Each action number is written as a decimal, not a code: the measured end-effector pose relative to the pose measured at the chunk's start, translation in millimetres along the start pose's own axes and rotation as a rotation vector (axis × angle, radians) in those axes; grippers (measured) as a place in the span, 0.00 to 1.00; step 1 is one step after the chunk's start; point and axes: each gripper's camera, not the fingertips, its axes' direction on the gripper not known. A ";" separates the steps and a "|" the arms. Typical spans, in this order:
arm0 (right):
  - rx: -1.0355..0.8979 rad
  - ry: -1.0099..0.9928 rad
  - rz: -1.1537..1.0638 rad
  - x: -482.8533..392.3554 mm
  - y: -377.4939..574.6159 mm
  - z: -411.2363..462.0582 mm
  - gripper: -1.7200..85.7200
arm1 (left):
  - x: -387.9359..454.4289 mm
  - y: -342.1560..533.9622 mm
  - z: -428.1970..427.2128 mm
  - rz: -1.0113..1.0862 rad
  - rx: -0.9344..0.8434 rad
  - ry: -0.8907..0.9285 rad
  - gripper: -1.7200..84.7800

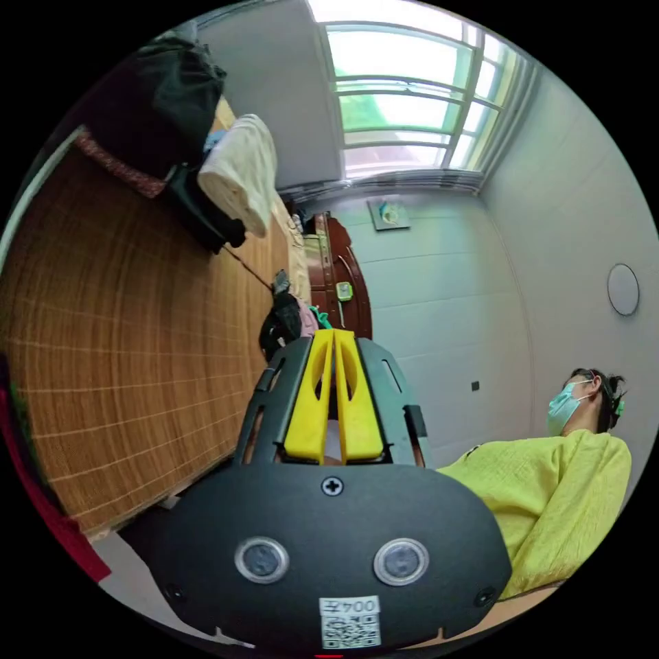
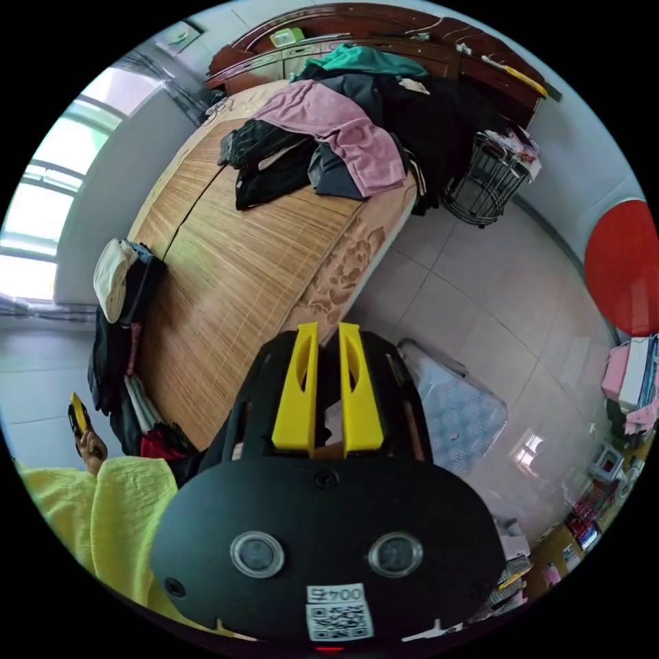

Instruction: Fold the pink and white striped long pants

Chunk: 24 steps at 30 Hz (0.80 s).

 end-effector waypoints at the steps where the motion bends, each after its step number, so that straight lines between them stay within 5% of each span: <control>1: 0.006 0.025 0.021 6.7 -14.8 3.3 0.04 | 3.8 -0.9 3.9 0.013 -0.006 0.008 0.02; 5: 0.077 0.119 0.028 17.1 -86.0 11.7 0.03 | 16.6 11.6 21.7 0.032 0.005 0.006 0.02; 12: 0.130 0.364 -0.374 -31.4 -310.5 61.3 0.11 | 19.5 93.3 53.9 -0.121 0.203 -0.022 0.02; 21: -0.122 0.632 -0.753 -92.3 -515.0 196.0 0.17 | 67.5 156.8 106.5 -0.109 0.301 -0.235 0.03; 24: -0.174 0.805 -0.799 -85.7 -557.0 236.1 0.10 | 59.4 166.7 108.4 -0.139 0.332 -0.247 0.03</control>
